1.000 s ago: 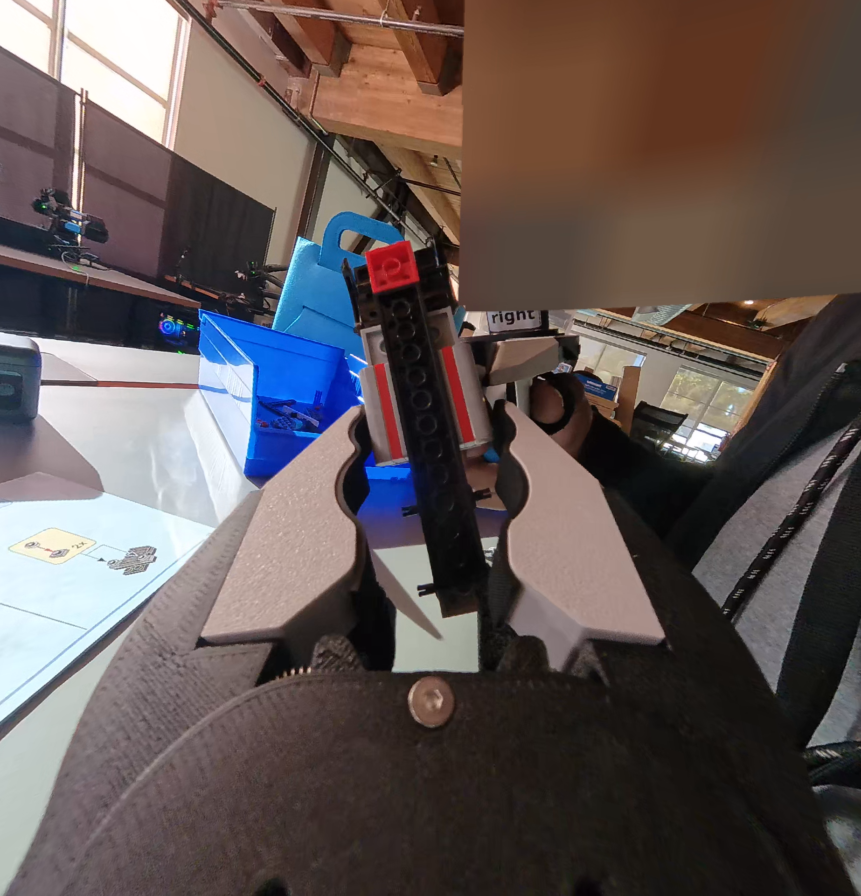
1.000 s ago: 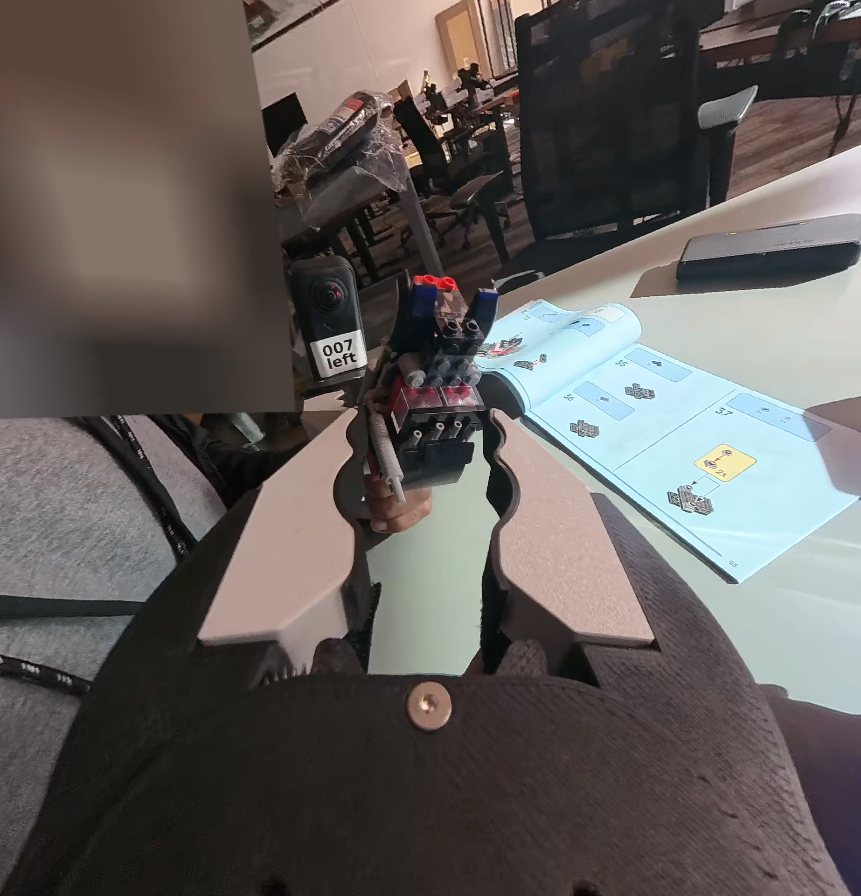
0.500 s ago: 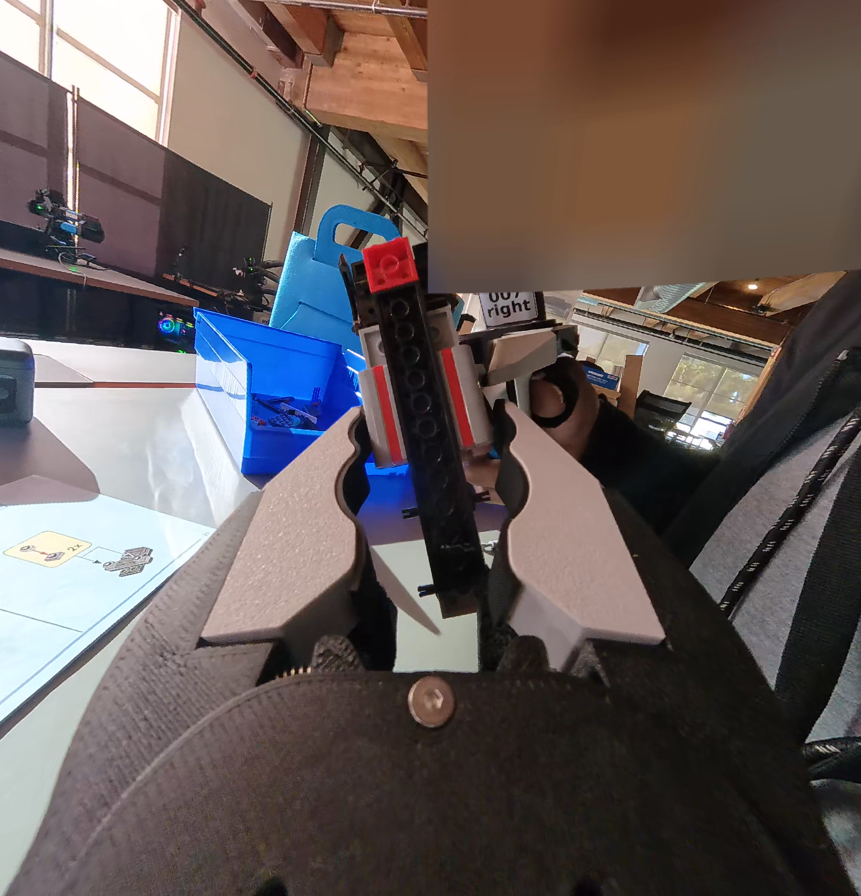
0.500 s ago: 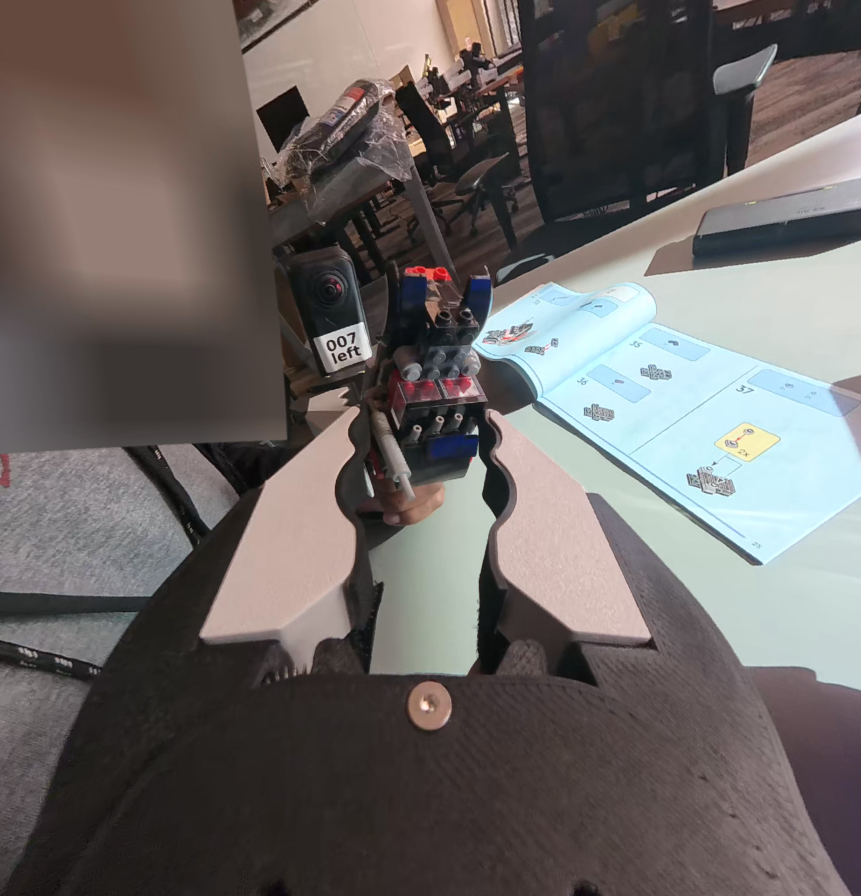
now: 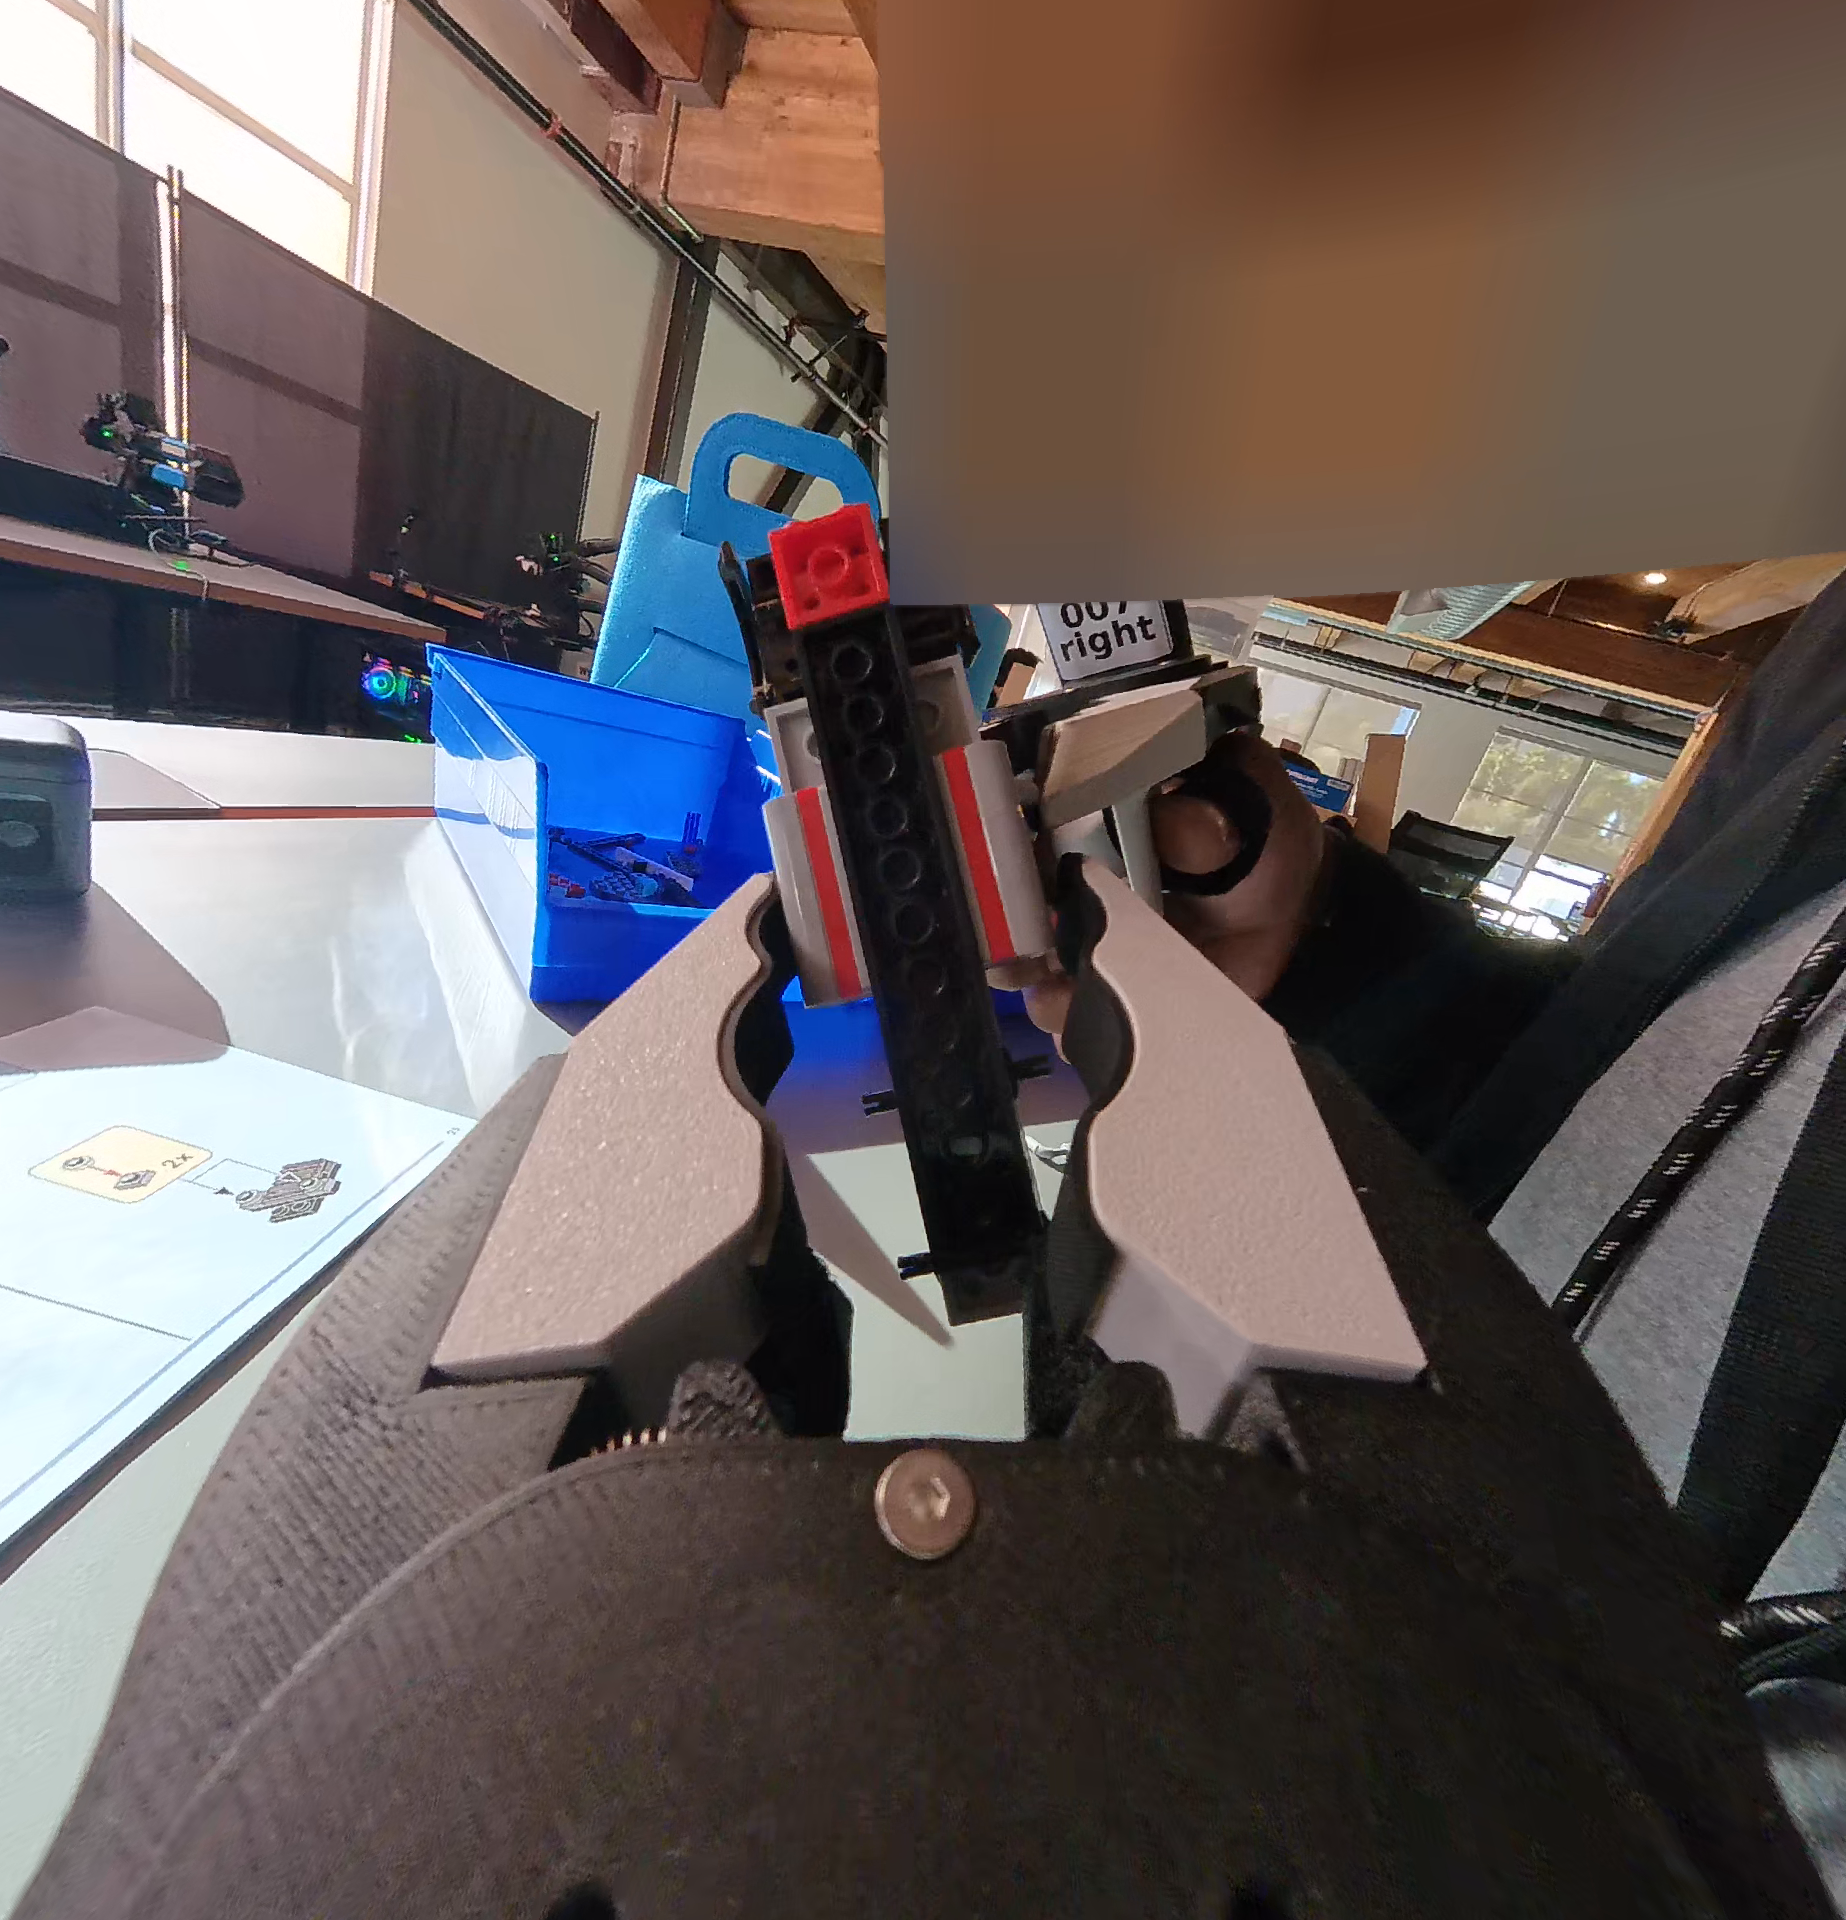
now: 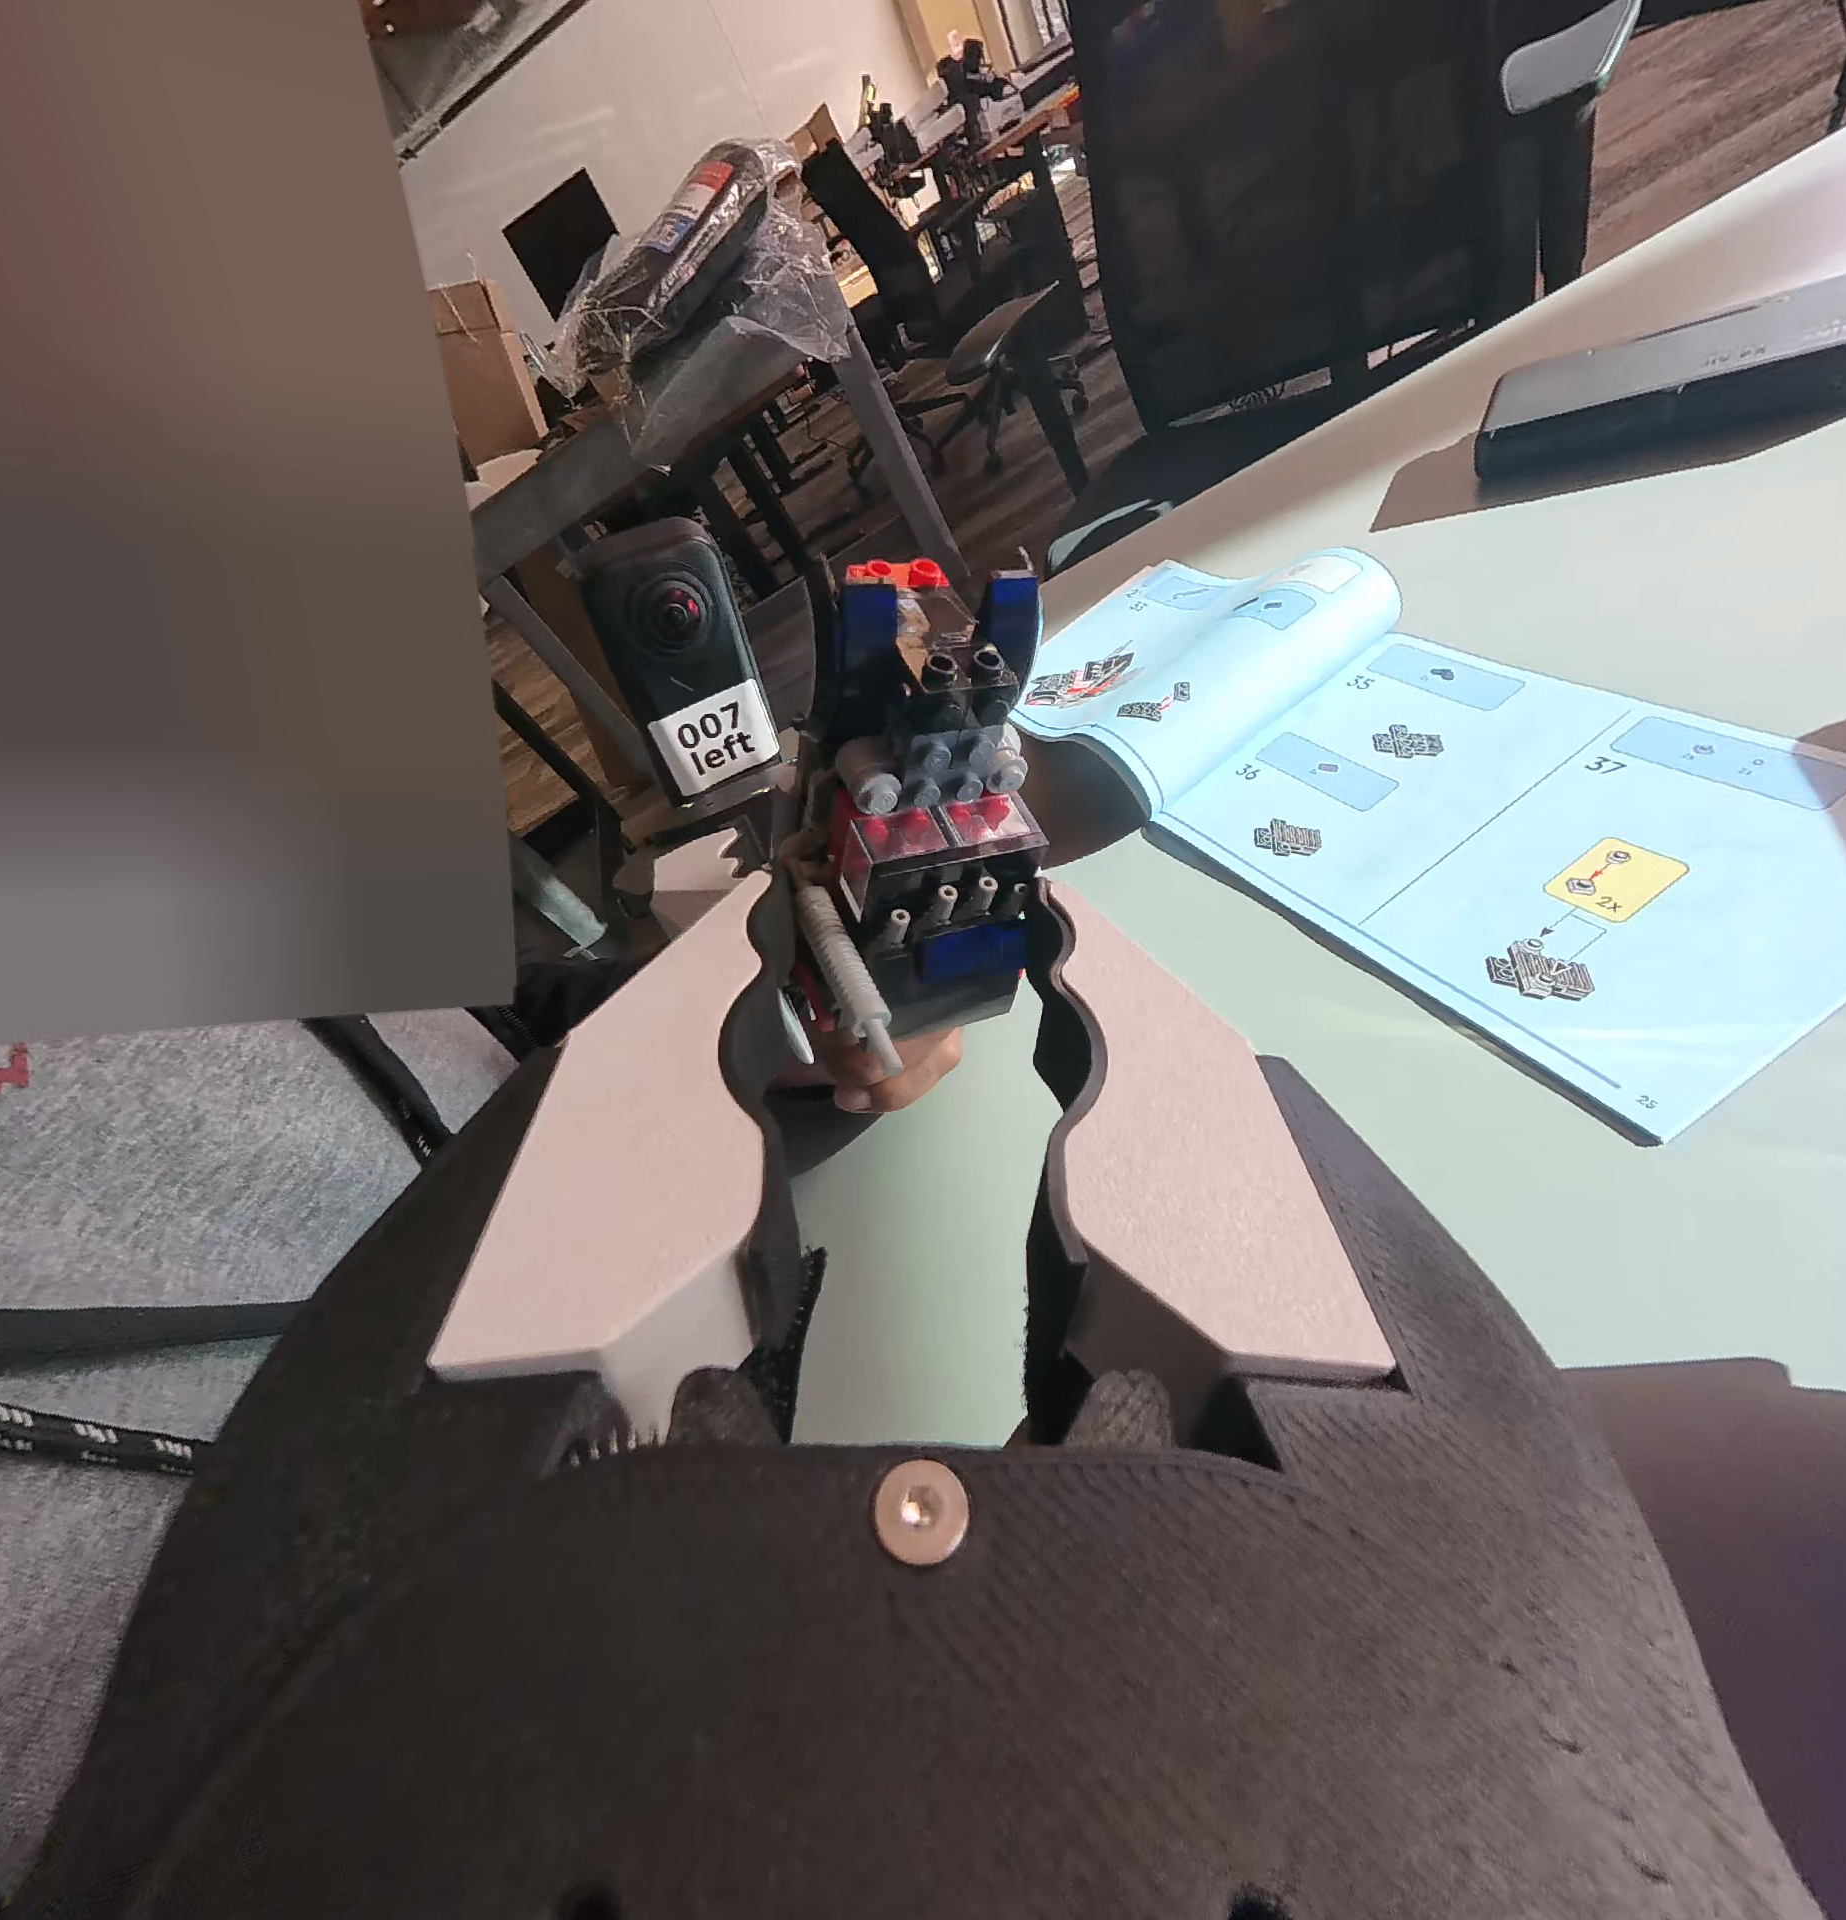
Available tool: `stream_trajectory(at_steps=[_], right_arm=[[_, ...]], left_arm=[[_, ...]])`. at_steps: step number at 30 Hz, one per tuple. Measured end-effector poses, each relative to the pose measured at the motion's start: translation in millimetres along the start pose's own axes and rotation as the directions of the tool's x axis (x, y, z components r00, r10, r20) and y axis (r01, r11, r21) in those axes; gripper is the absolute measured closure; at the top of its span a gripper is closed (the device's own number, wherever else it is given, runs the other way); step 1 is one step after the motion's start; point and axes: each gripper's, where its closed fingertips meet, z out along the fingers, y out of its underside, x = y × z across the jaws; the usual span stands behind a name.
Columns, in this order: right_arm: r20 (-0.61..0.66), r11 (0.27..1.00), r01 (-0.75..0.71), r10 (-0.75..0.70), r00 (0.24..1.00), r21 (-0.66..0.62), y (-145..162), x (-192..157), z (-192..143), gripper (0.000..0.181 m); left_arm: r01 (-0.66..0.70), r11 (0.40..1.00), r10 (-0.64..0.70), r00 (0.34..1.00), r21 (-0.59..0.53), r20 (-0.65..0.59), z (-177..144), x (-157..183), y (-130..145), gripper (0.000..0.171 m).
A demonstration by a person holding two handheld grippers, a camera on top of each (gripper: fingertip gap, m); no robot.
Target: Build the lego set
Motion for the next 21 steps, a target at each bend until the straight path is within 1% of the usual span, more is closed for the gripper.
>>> stream_trajectory(at_steps=[12,21], right_arm=[[-0.017,0.999,-0.04,0.04,0.999,-0.004,2.4,-0.6,-0.5,0.134],[-0.019,0.999,-0.052,0.052,0.998,-0.011,3.7,0.6,-0.2,0.134]], left_arm=[[-0.062,0.998,0.062,0.998,-0.014,0.028,0.7,1.3,1.9,0.119],[-0.069,0.997,0.07,0.997,-0.026,0.038,1.5,0.7,3.6,0.119]])
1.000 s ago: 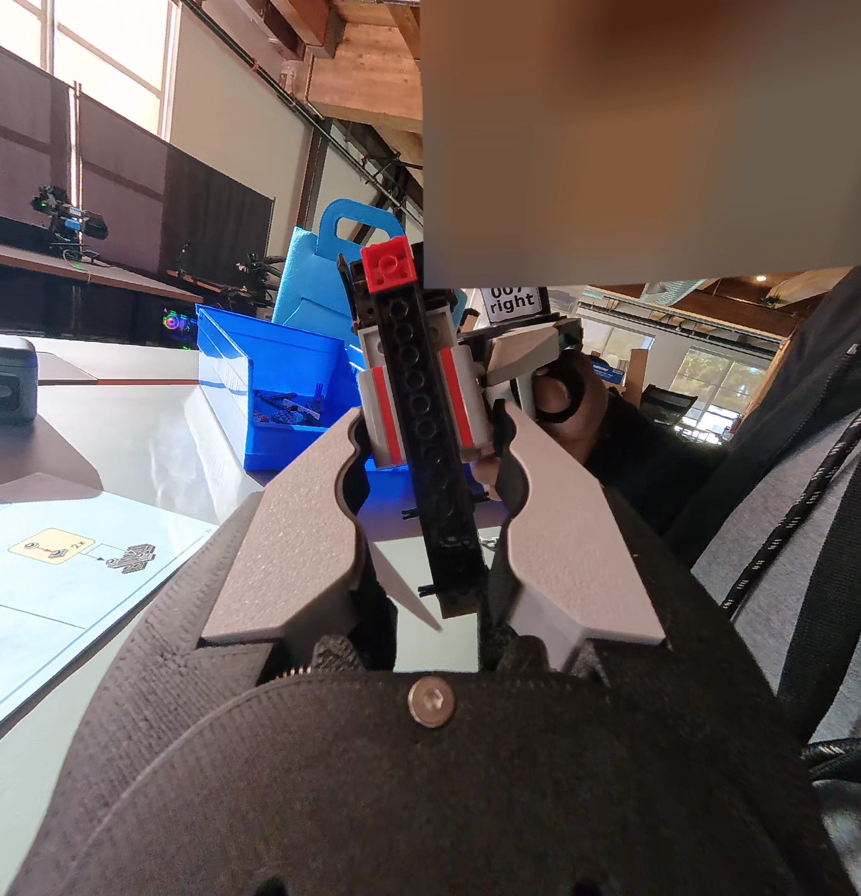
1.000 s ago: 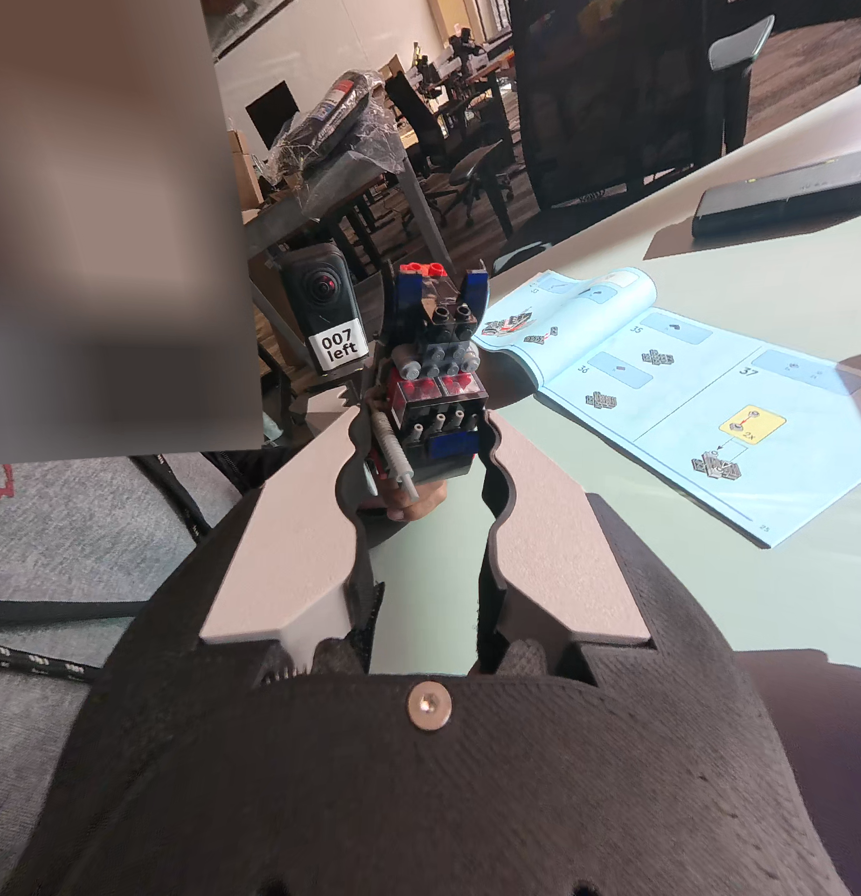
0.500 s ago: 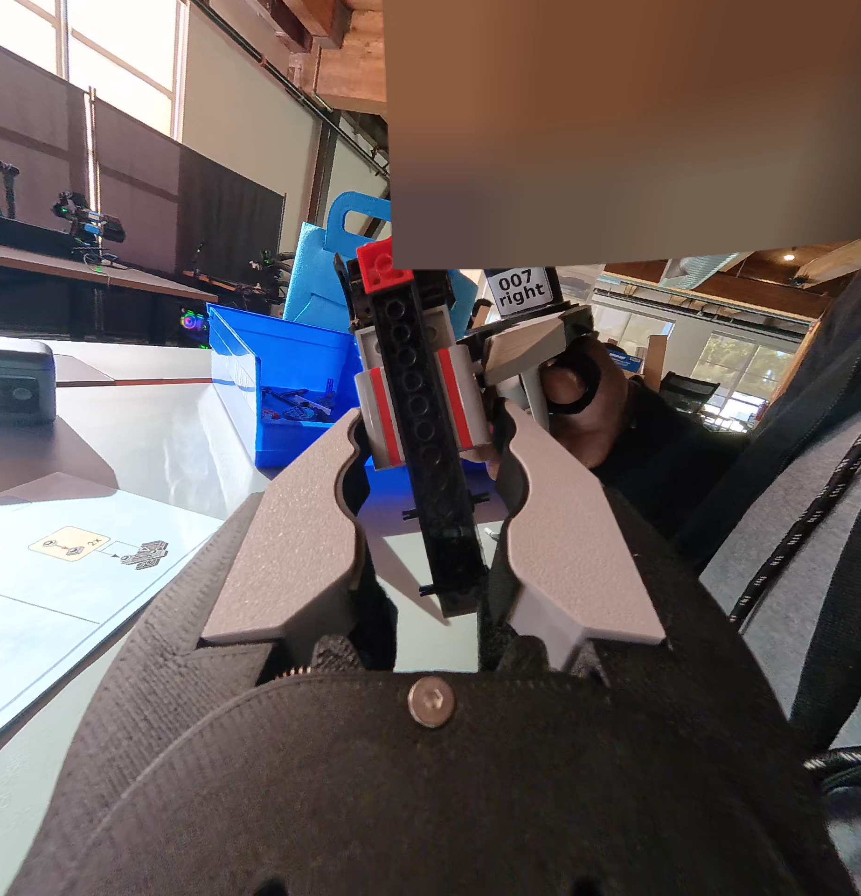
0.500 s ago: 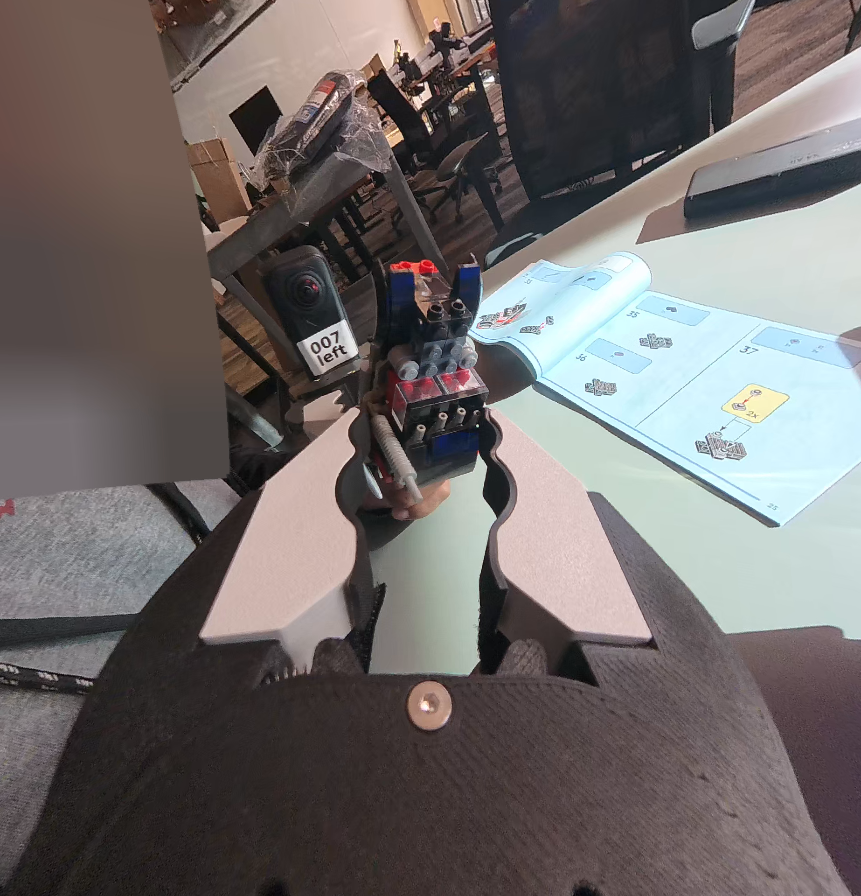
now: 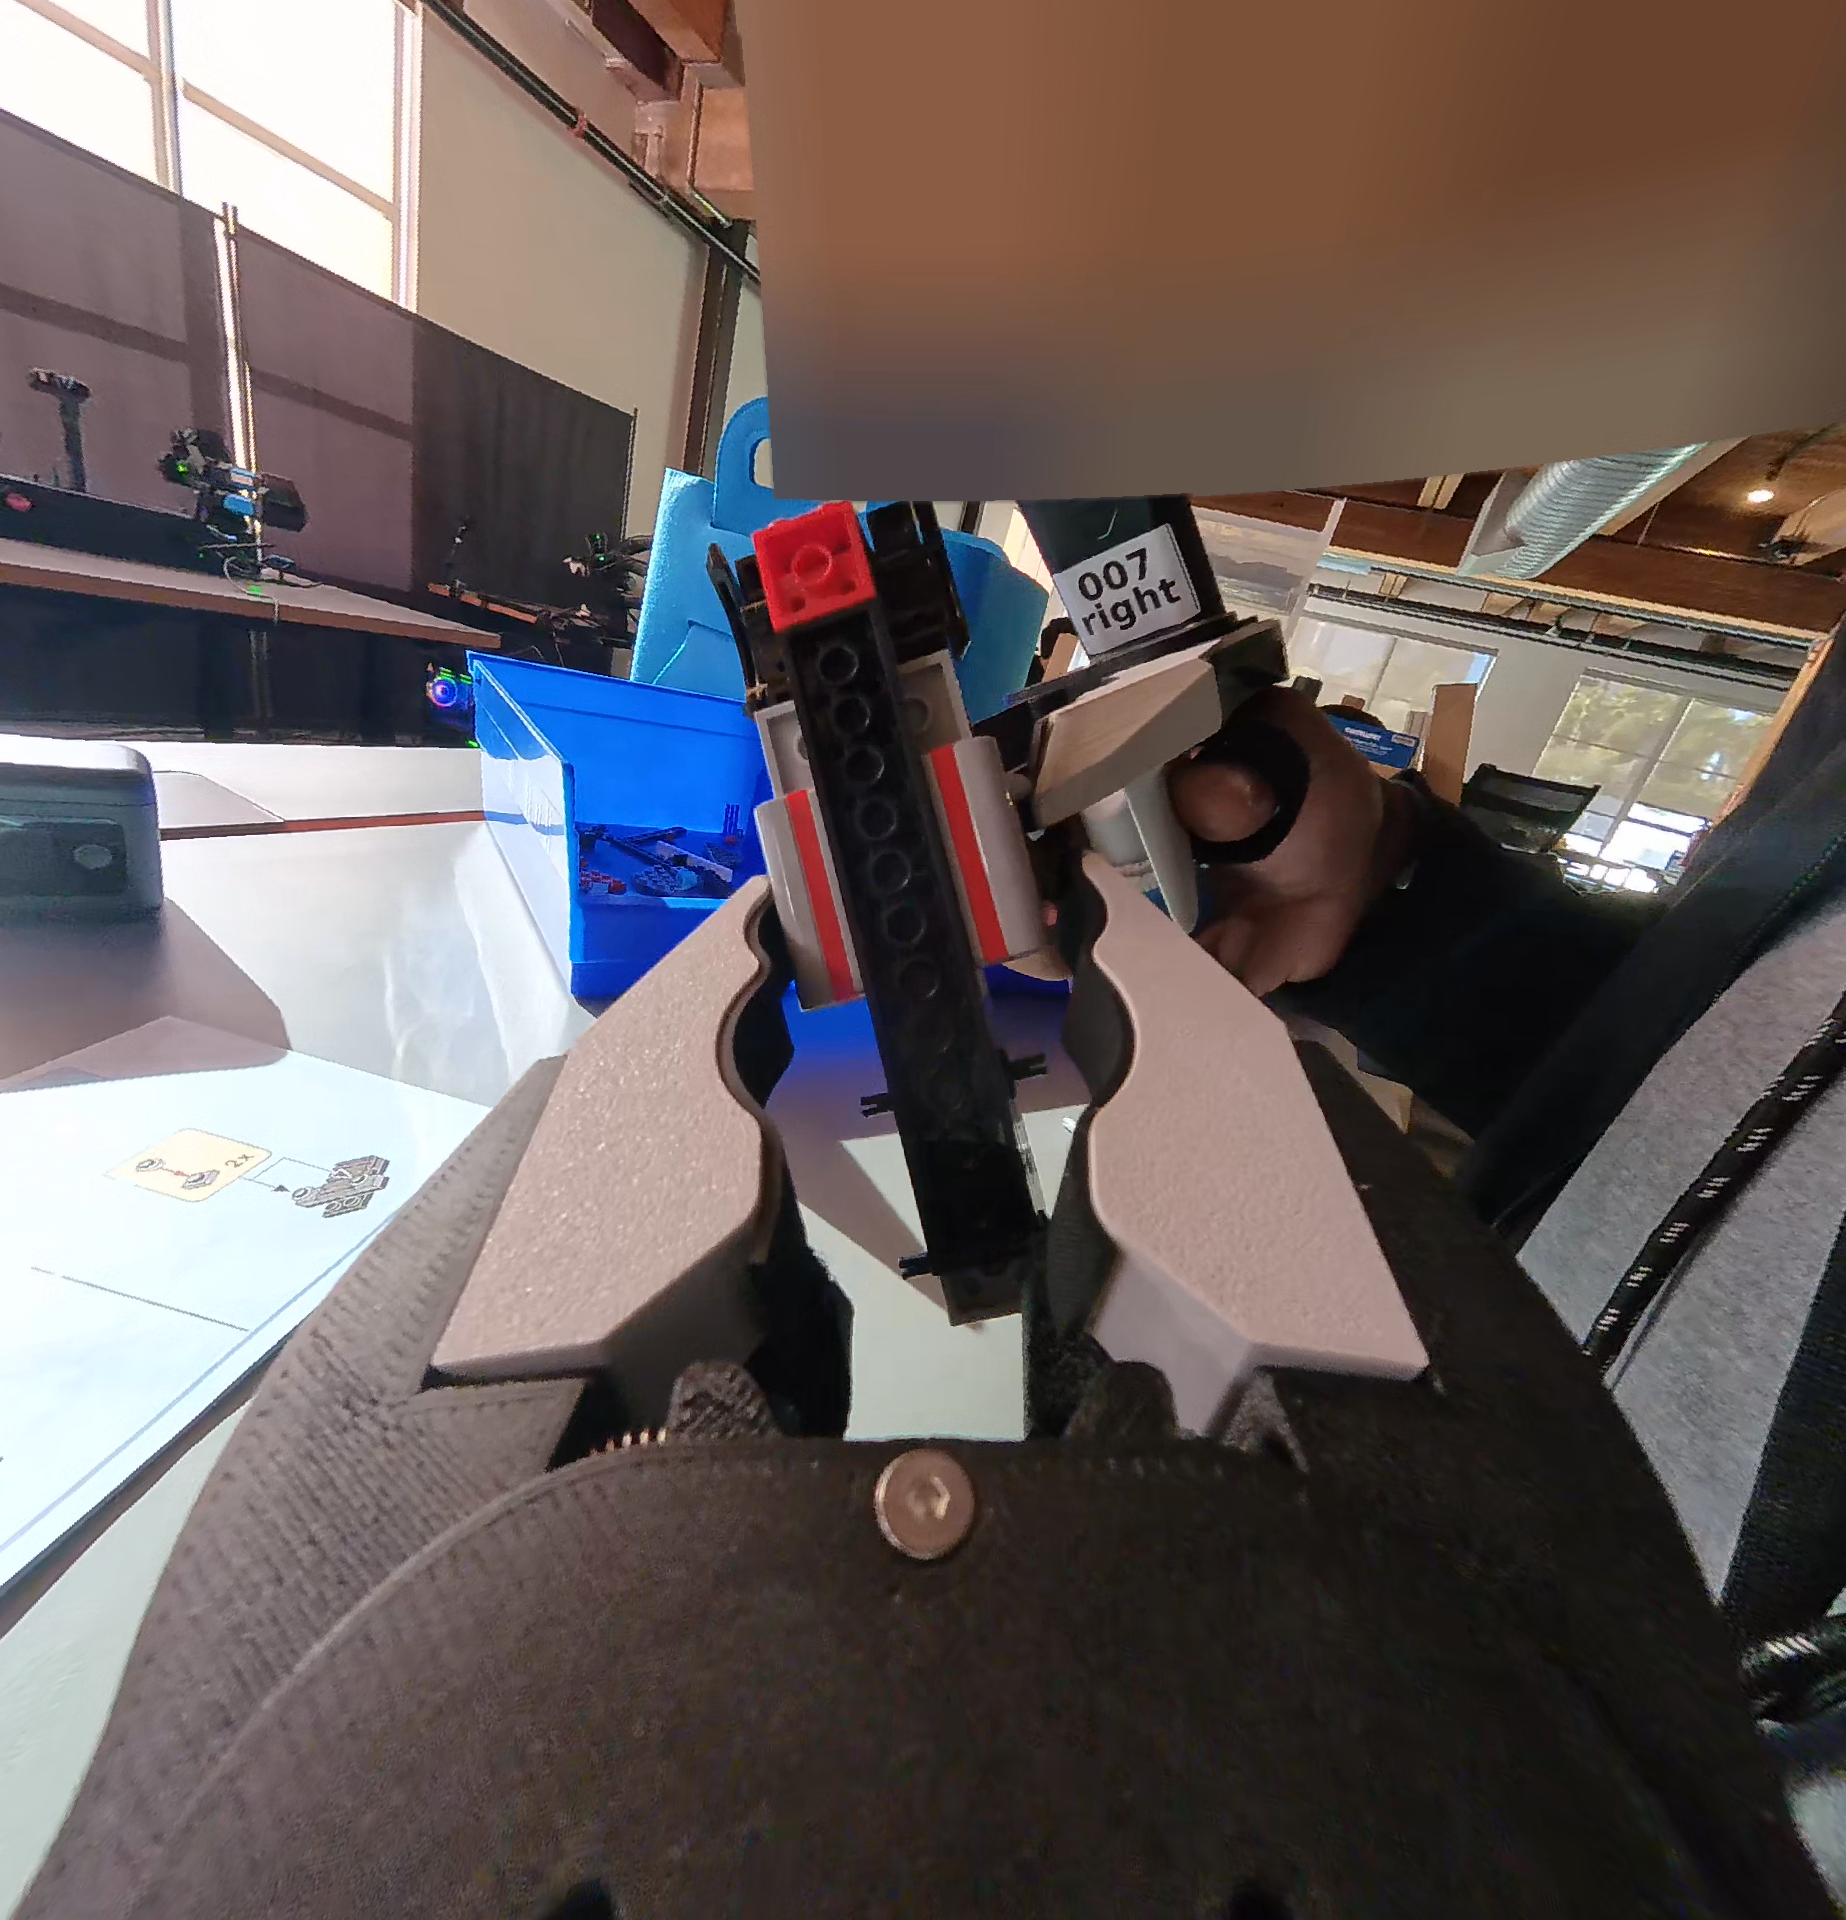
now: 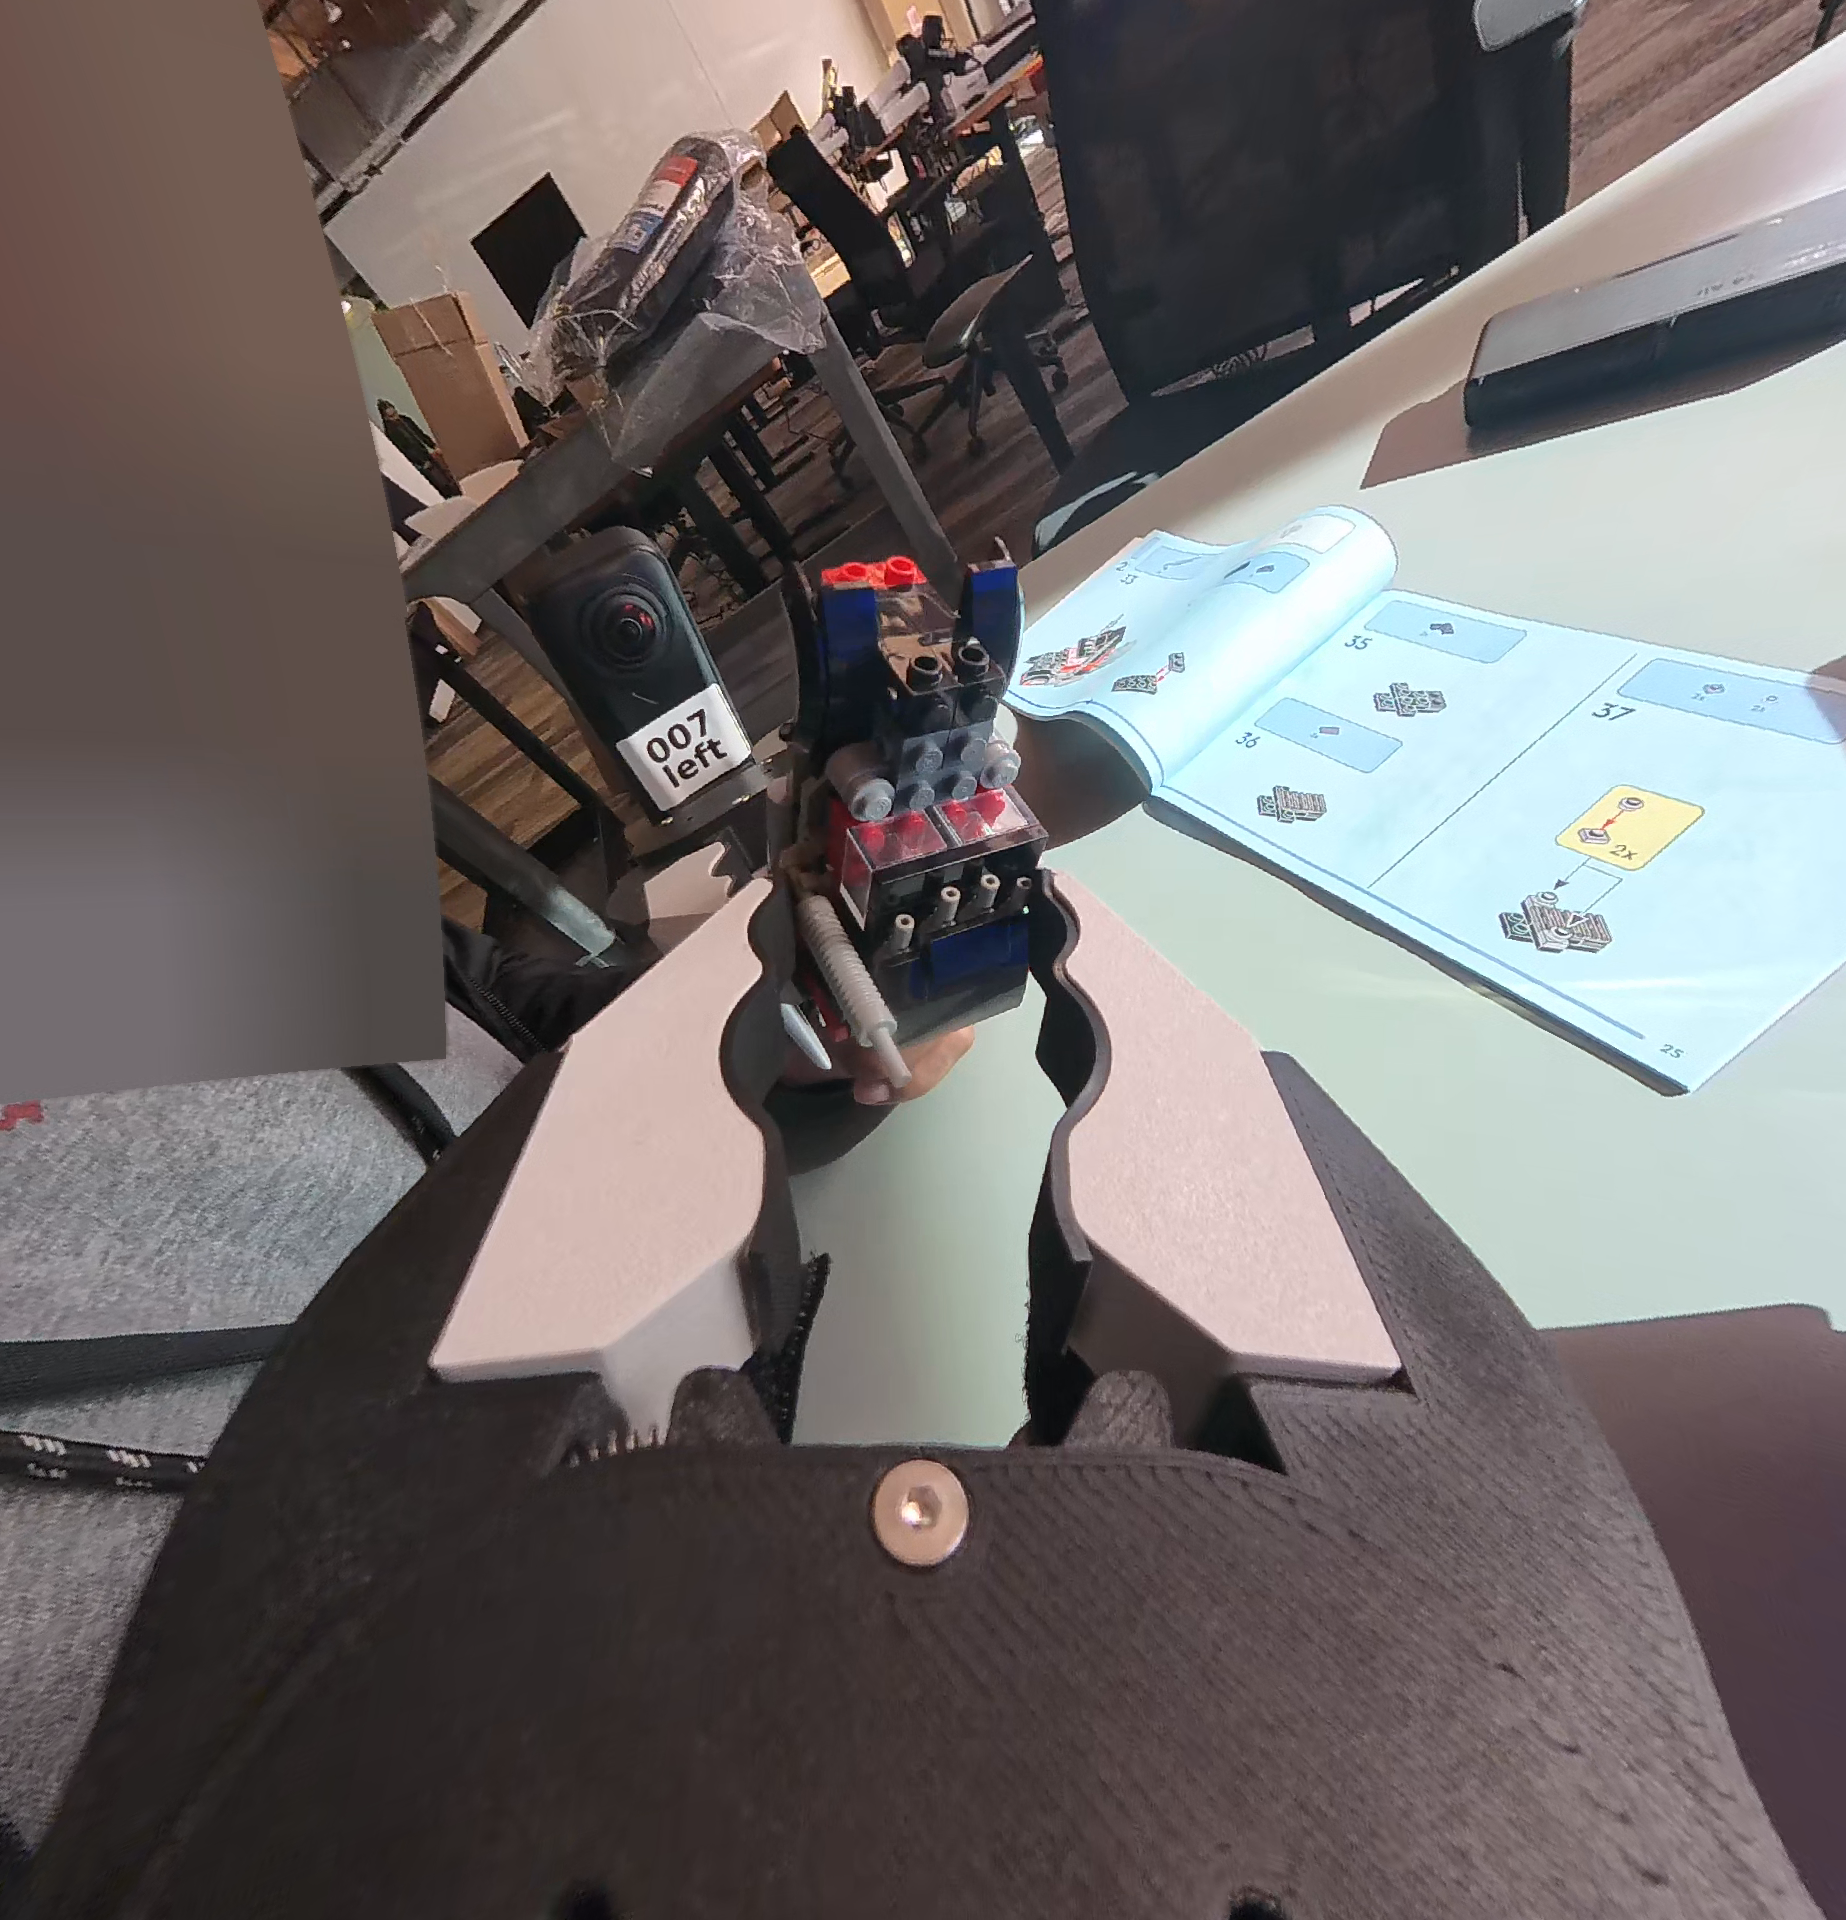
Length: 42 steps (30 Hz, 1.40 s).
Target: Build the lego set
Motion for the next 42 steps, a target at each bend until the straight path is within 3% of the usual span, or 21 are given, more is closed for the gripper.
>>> stream_trajectory(at_steps=[16,20,29,34,38,42], right_arm=[[0.013,0.999,0.045,-0.044,0.999,-0.013,-2.2,-2.2,0.5,0.134],[-0.006,0.998,0.056,-0.056,0.998,-0.02,-0.6,2.1,-0.3,0.123],[-0.057,0.997,0.078,-0.076,0.995,0.025,0.8,13.2,-16.6,0.125],[-0.101,0.985,0.16,-0.153,0.983,0.064,0.2,20.0,-30.1,0.125],[-0.176,0.94,0.329,-0.311,0.934,0.09,0.8,23.6,-39.5,0.125],[-0.225,0.885,0.457,-0.429,0.875,0.091,6.5,26.5,-42.8,0.123]], left_arm=[[-0.007,1.0,0.007,1.0,0.025,0.0,-0.1,0.0,-4.4,0.119],[0.015,1.0,-0.015,1.0,0.025,0.026,-1.5,-7.1,-3.5,0.119],[0.282,0.958,-0.282,0.959,0.053,-0.008,-3.6,-24.8,-2.2,0.118],[0.552,0.832,-0.549,0.834,0.057,-0.064,1.8,-30.5,2.2,0.119],[0.761,0.648,-0.753,0.647,0.038,-0.119,9.1,-25.9,11.1,0.119],[0.883,0.467,-0.87,0.468,0.046,-0.155,16.8,-17.4,17.9,0.119]])
